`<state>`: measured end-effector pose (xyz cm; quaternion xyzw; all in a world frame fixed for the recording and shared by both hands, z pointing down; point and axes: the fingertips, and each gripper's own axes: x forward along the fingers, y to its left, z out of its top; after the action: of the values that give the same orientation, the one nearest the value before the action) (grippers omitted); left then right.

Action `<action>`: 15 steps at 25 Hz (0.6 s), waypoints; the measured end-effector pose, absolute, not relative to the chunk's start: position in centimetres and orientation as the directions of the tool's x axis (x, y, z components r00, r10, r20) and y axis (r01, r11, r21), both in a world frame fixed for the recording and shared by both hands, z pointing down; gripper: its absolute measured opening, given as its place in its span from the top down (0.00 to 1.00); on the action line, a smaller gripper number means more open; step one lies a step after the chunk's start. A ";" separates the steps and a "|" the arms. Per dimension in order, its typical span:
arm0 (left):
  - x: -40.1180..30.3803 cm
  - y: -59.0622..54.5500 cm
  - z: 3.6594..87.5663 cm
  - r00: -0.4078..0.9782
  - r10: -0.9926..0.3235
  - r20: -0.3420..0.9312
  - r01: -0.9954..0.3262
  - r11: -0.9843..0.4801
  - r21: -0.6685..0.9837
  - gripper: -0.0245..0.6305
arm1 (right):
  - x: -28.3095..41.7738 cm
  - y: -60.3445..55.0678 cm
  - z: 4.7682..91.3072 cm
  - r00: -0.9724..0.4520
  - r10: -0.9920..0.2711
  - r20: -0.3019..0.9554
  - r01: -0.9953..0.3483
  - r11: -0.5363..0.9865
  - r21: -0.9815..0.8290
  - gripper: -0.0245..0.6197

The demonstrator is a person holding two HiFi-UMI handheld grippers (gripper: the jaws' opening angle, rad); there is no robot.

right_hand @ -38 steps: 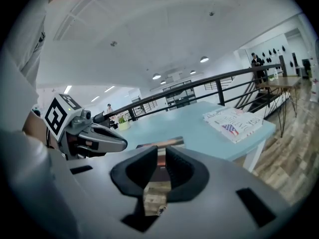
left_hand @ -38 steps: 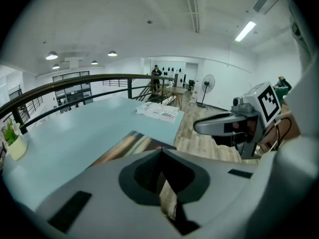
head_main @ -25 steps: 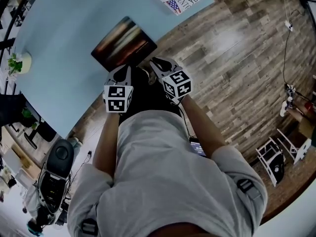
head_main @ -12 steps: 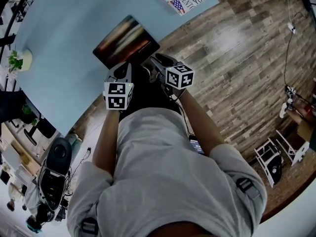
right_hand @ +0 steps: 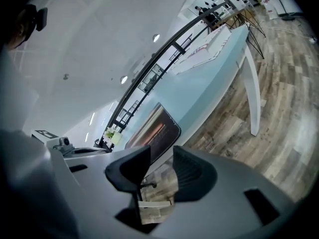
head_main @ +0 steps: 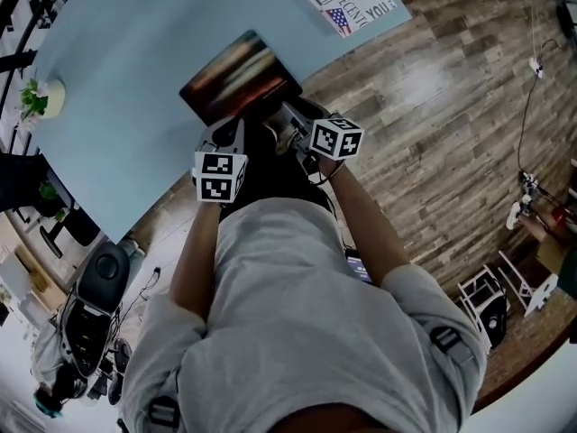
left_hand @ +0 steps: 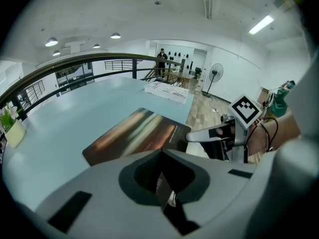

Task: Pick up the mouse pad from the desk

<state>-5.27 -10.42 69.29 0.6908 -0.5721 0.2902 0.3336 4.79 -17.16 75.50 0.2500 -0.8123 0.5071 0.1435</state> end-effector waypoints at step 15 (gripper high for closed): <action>-5.6 -9.7 69.3 0.156 -0.597 0.787 -0.988 -0.108 0.115 0.94 | 5.1 -18.0 74.7 -0.822 -0.315 0.474 -0.567 0.385 -0.728 0.89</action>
<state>-5.57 -9.72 69.30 0.6838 -0.5793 0.2937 0.3327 5.10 -18.01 74.73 0.2681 -0.8219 0.4855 0.1299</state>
